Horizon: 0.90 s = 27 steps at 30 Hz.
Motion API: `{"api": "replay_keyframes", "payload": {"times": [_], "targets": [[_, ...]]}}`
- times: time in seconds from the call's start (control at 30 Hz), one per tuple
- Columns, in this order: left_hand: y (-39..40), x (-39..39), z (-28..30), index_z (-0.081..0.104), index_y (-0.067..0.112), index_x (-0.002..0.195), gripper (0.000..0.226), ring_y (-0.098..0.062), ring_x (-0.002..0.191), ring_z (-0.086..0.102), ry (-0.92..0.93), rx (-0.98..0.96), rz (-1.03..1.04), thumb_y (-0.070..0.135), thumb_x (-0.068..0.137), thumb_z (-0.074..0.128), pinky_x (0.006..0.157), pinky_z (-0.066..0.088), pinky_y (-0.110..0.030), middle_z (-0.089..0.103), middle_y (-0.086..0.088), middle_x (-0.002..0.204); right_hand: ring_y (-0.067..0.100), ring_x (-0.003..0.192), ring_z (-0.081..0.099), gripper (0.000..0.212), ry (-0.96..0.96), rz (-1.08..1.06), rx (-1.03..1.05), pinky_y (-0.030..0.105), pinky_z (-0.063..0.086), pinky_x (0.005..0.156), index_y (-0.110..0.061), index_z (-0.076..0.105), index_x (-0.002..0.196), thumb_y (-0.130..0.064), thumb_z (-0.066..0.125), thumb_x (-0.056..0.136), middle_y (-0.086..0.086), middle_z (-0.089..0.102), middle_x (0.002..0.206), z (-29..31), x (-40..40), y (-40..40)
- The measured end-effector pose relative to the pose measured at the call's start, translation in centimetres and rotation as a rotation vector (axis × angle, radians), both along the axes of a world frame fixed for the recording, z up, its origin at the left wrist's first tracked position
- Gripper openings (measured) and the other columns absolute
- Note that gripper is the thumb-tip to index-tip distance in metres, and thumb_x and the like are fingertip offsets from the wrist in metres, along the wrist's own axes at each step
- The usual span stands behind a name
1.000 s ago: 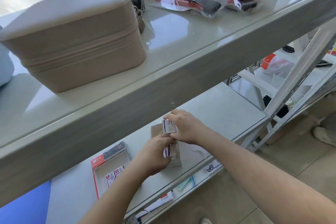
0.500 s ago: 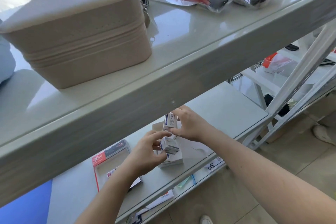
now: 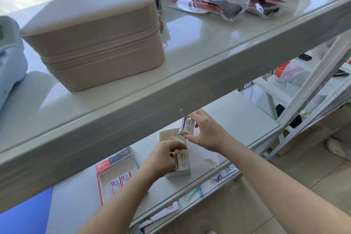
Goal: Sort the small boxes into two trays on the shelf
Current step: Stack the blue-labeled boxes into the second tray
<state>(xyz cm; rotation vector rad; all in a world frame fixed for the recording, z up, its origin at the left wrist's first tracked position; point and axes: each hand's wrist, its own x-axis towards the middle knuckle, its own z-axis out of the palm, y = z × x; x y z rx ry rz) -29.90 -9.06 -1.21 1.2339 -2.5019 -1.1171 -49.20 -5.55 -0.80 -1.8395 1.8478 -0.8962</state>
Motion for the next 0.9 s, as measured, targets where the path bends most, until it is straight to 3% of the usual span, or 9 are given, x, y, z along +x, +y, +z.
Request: {"api": "replay_keyframes", "payload": {"times": [0.13, 0.23, 0.3, 0.47, 0.67, 0.9], "targets": [[0.3, 0.9, 0.1, 0.065, 0.023, 0.113, 0.045, -0.004, 0.093, 0.06, 0.038, -0.136, -0.006, -0.001, 0.076, 0.056, 0.083, 0.051, -0.023, 0.067, 0.01, 0.106, 0.015, 0.09, 0.053, 0.053, -0.008, -0.002, -0.002, 0.032, 0.052, 0.08, -0.023, 0.052, 0.126, -0.034, 0.075, 0.079, 0.0, 0.05, 0.107, -0.3, -0.2, 0.2], [0.2, 1.3, 0.0, 0.058, 0.024, 0.125, 0.049, -0.01, 0.103, 0.058, -0.153, -0.142, -0.142, 0.03, 0.077, 0.069, 0.092, 0.049, -0.03, 0.06, 0.008, 0.12, 0.015, 0.091, 0.052, 0.054, -0.008, -0.003, 0.006, 0.032, 0.052, 0.081, -0.024, 0.051, 0.127, -0.032, 0.075, 0.079, -0.001, 0.049, 0.107, -0.4, -0.1, 0.3], [-0.1, 1.2, -0.3, 0.059, 0.025, 0.126, 0.053, -0.012, 0.104, 0.058, -0.22, -0.144, -0.152, 0.038, 0.076, 0.073, 0.095, 0.047, -0.034, 0.061, 0.006, 0.122, 0.014, 0.092, 0.052, 0.055, -0.013, 0.006, 0.007, 0.031, 0.051, 0.082, -0.023, 0.051, 0.127, -0.033, 0.075, 0.079, -0.001, 0.049, 0.107, -0.5, 0.1, 0.4], [-0.5, 0.6, -0.2, 0.058, 0.025, 0.129, 0.057, -0.013, 0.103, 0.056, -0.192, -0.059, -0.16, 0.029, 0.075, 0.076, 0.094, 0.048, -0.029, 0.059, 0.002, 0.121, 0.011, 0.094, 0.05, 0.054, -0.012, 0.017, -0.002, 0.027, 0.048, 0.082, -0.025, 0.051, 0.126, -0.032, 0.075, 0.079, -0.003, 0.048, 0.107, -0.8, 0.7, 0.4], [-0.5, 1.0, -0.1, 0.07, 0.025, 0.107, 0.04, -0.011, 0.092, 0.057, -0.09, -0.086, -0.148, 0.025, 0.068, 0.076, 0.082, 0.054, -0.027, 0.059, 0.005, 0.109, 0.01, 0.094, 0.049, 0.054, -0.001, 0.02, -0.005, 0.027, 0.05, 0.082, -0.026, 0.05, 0.127, -0.033, 0.075, 0.08, -0.004, 0.048, 0.107, -0.7, 0.7, 0.4], [-0.6, 2.6, -0.6, 0.061, 0.024, 0.122, 0.053, -0.007, 0.097, 0.058, 0.056, -0.116, -0.131, 0.031, 0.071, 0.074, 0.086, 0.052, -0.027, 0.063, 0.009, 0.112, 0.01, 0.094, 0.048, 0.053, 0.0, 0.03, -0.005, 0.028, 0.05, 0.084, -0.025, 0.051, 0.127, -0.032, 0.074, 0.08, -0.004, 0.047, 0.107, -0.8, 0.7, 0.4]]}}
